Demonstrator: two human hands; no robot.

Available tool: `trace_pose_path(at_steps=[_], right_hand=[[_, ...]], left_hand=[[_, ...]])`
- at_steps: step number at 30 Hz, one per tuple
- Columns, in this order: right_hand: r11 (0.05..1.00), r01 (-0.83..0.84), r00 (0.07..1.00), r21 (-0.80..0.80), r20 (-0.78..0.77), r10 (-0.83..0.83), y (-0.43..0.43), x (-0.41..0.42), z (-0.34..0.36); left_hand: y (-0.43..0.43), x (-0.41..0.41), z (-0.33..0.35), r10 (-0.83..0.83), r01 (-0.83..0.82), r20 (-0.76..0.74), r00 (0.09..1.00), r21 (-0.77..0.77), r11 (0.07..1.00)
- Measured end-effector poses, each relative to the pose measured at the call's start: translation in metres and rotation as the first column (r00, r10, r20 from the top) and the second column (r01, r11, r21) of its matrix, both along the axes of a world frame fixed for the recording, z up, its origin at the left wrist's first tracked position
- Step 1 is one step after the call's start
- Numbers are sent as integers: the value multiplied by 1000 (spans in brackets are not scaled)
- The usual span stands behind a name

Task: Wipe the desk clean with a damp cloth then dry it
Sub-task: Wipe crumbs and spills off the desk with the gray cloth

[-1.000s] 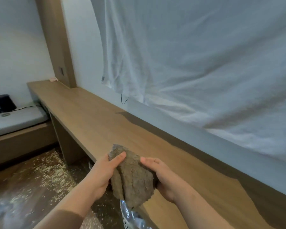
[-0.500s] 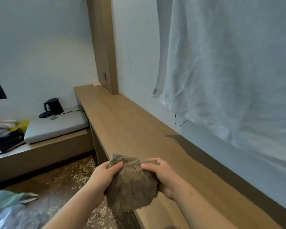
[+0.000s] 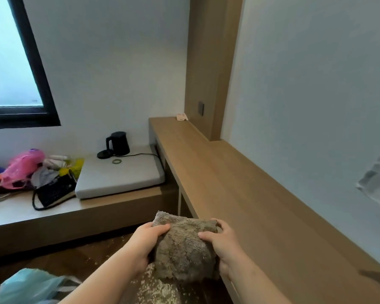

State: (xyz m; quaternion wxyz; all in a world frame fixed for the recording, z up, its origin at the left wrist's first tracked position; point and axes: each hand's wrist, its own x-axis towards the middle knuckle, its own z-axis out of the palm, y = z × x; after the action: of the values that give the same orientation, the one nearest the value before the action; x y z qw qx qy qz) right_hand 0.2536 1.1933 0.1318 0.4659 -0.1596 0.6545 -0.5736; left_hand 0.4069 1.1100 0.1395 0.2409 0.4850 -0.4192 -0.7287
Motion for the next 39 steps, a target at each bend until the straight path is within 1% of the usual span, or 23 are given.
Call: trace_pose_path(at_steps=[5, 9, 11, 13, 15, 17, 19, 21, 23, 25, 27, 29, 31, 33, 36, 39], right_hand=[[997, 77, 996, -2, -54, -77, -120, -4, -3], [997, 62, 997, 52, -58, -59, -216, -30, -14], [997, 54, 995, 49, -85, -50, -270, -46, -18], [999, 16, 983, 33, -181, -10, -326, -60, -21], [998, -27, 941, 49, -336, 42, -384, -71, -23], [993, -86, 892, 85, -437, 115, -443, -78, -22], [981, -149, 828, 129, -526, 194, -496, -83, -21], [972, -185, 792, 147, -563, 237, -548, -88, -22], [966, -194, 798, 169, -546, 256, -597, -93, -22], [970, -178, 837, 165, -493, 238, -642, -99, -19], [978, -153, 898, 140, -394, 197, -688, -107, -17], [985, -110, 950, 135, -277, 144, -733, -117, -17], [984, -79, 974, 161, -199, 110, -777, -128, -18], [976, -84, 982, 200, -152, 115, -802, -136, -16], [966, -68, 976, 249, -186, 116, -856, -159, -20], [965, -20, 967, 262, -239, 85, -910, -189, -19]], left_hand=[[-132, -6, -9, -8, 8, 36, 999, 0, 1000], [-229, -29, -21, 3, -3, 46, 999, -3, 1000], [-282, -43, -28, 16, -15, 59, 998, -21, 1000], [-336, -58, -31, 26, -24, 57, 998, -43, 999], [-389, -71, -31, 53, -48, 64, 997, -79, 996], [-440, -81, -28, 69, -57, 89, 994, -126, 990], [-488, -85, -25, 79, -59, 112, 991, -172, 983], [-536, -89, -26, 89, -63, 126, 988, -195, 979], [-585, -94, -30, 83, -54, 141, 987, -201, 978], [-634, -101, -33, 70, -44, 145, 987, -180, 983], [-685, -111, -38, 52, -34, 139, 989, -128, 991], [-735, -121, -39, -1, 9, 113, 994, -71, 997], [-786, -132, -44, -79, 80, 91, 993, -2, 997], [-818, -143, -43, -128, 125, 84, 988, 37, 991], [-882, -169, -47, -179, 174, 95, 979, 56, 983], [-935, -204, -50, -202, 206, 144, 969, -12, 978]])
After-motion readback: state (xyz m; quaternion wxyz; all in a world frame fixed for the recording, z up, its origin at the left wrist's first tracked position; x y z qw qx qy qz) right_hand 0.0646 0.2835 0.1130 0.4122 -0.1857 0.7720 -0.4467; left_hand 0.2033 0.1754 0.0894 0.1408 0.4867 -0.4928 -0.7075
